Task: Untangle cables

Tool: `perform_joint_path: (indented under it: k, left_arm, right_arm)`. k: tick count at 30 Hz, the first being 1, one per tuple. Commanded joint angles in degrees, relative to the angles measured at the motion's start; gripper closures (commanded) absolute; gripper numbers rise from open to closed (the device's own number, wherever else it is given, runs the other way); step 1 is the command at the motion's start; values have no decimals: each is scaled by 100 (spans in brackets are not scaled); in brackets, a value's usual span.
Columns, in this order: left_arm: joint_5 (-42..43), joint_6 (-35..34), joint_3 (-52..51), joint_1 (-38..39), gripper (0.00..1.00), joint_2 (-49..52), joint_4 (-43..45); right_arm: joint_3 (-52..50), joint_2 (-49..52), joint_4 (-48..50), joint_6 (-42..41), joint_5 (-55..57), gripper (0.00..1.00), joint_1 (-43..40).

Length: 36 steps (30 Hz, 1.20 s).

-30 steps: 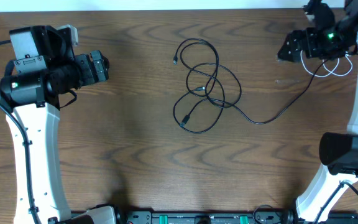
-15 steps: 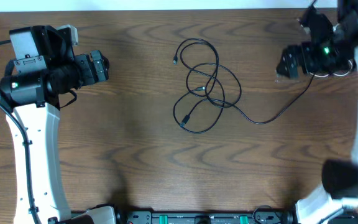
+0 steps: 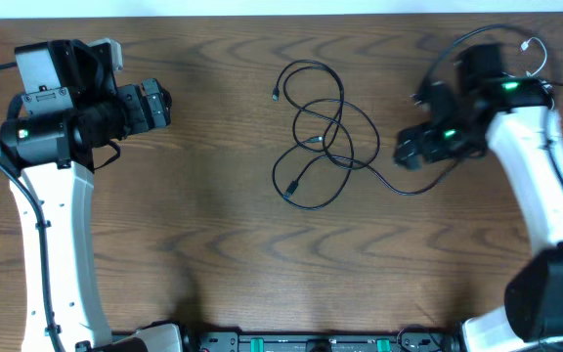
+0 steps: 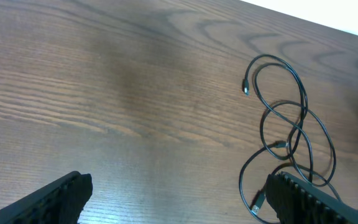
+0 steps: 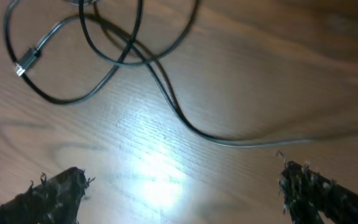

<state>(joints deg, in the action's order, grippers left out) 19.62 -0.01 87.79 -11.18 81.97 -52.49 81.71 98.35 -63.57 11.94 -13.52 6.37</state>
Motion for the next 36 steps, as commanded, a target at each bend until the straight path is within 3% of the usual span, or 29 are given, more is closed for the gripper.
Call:
perform_joint_path:
  k: [1, 15, 36]
  left_arm:
    - [31, -4, 20, 13, 6, 33, 2]
    - [28, -4, 20, 13, 6, 33, 4]
    - [31, -7, 20, 13, 6, 33, 0]
  right_arm:
    - [-273, 179, 398, 372, -9, 2, 214]
    - [-424, 1419, 949, 960, -181, 12, 461]
    - [-986, 1617, 1718, 957, -181, 19, 472]
